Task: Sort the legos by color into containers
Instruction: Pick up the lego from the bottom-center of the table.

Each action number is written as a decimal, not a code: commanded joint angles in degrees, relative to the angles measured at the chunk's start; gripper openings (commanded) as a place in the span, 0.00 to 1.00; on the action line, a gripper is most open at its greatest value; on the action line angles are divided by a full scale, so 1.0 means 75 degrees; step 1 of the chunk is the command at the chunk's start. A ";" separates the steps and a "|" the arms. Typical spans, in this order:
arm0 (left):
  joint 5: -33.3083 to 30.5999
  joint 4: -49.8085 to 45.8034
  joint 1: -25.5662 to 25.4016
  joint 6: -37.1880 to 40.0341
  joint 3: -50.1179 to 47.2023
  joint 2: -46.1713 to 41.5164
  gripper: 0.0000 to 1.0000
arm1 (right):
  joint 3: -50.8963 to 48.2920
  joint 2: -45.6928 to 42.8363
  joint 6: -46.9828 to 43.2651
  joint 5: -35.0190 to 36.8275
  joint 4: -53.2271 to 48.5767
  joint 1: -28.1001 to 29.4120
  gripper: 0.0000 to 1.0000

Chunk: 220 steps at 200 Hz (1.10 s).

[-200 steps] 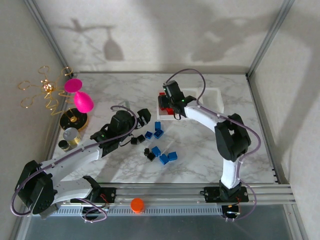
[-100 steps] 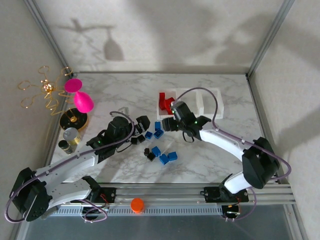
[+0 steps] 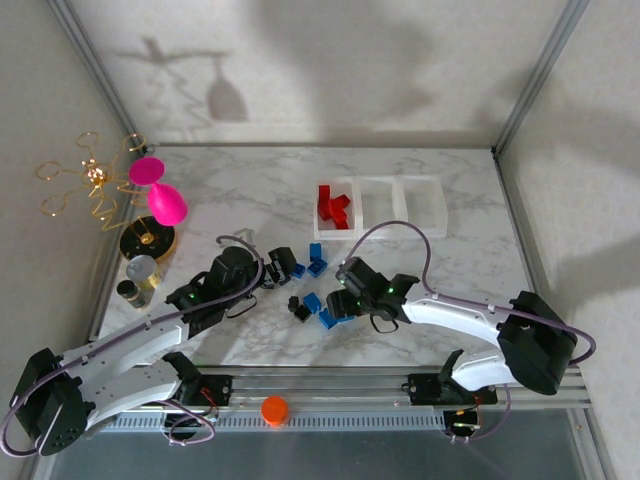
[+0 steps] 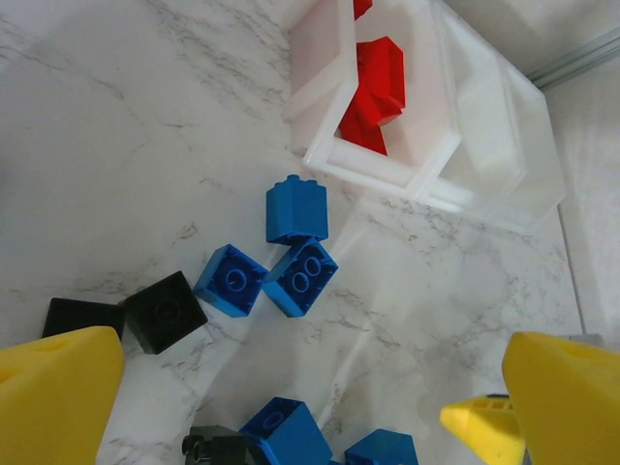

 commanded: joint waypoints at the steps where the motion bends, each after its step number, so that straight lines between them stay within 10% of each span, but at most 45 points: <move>1: -0.0015 -0.0081 -0.0065 -0.0131 -0.0093 -0.0081 1.00 | -0.0233 0.0007 0.0703 0.0126 0.0103 0.0108 0.79; 220: -0.0009 -0.0021 -0.0076 -0.0037 0.0089 0.0220 0.99 | -0.0295 0.0439 0.0748 0.0312 0.0000 0.0116 0.75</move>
